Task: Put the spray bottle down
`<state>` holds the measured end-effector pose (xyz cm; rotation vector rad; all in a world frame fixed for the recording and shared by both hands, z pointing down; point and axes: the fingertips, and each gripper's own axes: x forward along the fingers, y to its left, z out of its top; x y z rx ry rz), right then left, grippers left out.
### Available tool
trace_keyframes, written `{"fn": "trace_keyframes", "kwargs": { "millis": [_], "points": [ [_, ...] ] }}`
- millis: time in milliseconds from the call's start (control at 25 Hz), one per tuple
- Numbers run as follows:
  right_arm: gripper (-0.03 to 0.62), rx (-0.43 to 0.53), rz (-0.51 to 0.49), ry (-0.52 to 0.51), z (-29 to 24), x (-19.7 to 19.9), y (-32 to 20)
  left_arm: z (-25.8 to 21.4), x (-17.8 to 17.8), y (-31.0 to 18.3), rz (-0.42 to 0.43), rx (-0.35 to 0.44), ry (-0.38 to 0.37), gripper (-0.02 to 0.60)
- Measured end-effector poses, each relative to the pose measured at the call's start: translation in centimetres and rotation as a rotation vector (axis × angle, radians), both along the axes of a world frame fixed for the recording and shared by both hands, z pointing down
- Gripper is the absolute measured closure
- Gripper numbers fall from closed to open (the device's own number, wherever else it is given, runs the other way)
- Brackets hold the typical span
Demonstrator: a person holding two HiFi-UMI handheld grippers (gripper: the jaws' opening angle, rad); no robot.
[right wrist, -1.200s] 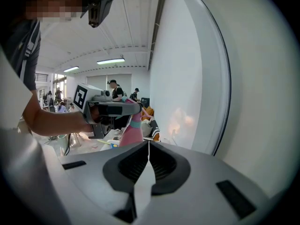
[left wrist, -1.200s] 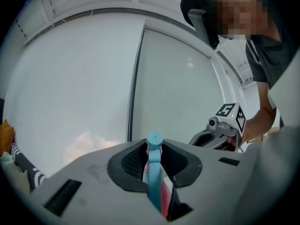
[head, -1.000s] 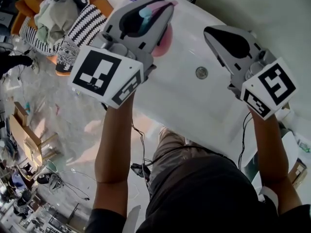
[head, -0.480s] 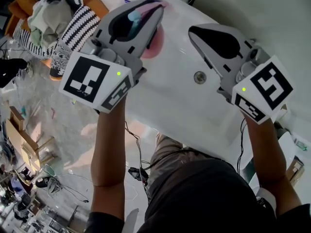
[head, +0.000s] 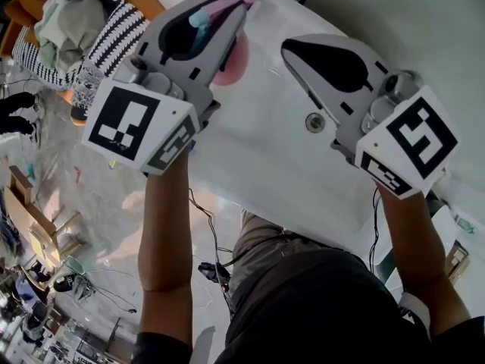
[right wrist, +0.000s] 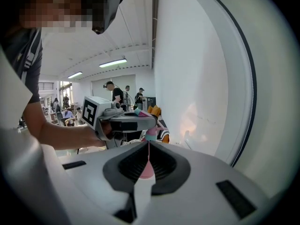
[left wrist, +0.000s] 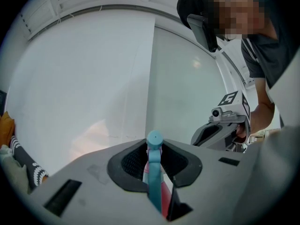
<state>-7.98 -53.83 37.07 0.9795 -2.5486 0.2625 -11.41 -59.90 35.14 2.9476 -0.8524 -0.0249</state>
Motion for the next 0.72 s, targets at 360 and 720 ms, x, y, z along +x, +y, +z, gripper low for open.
{"fn": "trace_keyframes", "kwargs": {
  "millis": [360, 720],
  "points": [
    [0.585, -0.028, -0.009, 0.006, 1.5, -2.1, -1.7, 1.8, -1.7, -2.3, -0.009, -0.018, 0.013, 0.517],
    [0.585, -0.048, -0.022, 0.006, 2.7, -3.7, -3.4, 3.7, -2.9, -4.5, -0.013, -0.032, 0.027, 0.517]
  ]
}}
